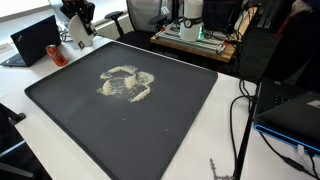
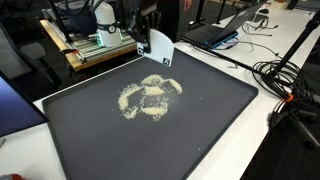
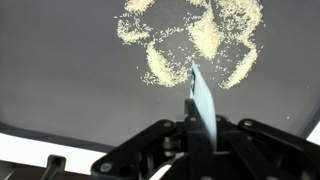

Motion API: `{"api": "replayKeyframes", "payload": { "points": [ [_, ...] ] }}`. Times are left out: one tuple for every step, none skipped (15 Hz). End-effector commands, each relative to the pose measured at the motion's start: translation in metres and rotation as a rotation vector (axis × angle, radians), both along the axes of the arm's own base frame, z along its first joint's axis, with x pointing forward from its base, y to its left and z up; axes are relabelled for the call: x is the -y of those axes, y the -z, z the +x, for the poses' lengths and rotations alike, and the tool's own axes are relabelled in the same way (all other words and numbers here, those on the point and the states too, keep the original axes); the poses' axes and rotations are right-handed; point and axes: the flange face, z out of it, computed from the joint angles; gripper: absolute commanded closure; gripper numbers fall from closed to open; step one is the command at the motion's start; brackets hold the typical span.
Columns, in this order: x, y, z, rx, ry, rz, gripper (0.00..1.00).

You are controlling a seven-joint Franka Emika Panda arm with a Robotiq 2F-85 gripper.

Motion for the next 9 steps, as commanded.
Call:
{"api": "replayKeyframes", "payload": {
  "points": [
    [0.043, 0.01, 0.011, 0.003, 0.119, 0.113, 0.99],
    [0.054, 0.014, 0.011, 0.015, 0.157, 0.141, 0.99],
    [0.063, 0.019, 0.01, 0.024, 0.194, 0.165, 0.99],
    [0.071, 0.023, 0.007, 0.037, 0.231, 0.19, 0.99],
    [0.078, 0.026, 0.003, 0.045, 0.267, 0.215, 0.99],
    [0.085, 0.03, -0.003, 0.051, 0.301, 0.24, 0.99],
    [0.091, 0.032, -0.009, 0.057, 0.336, 0.259, 0.99],
    [0.096, 0.035, -0.015, 0.059, 0.364, 0.269, 0.99],
    [0.102, 0.038, -0.02, 0.063, 0.395, 0.284, 0.99]
  ]
}}
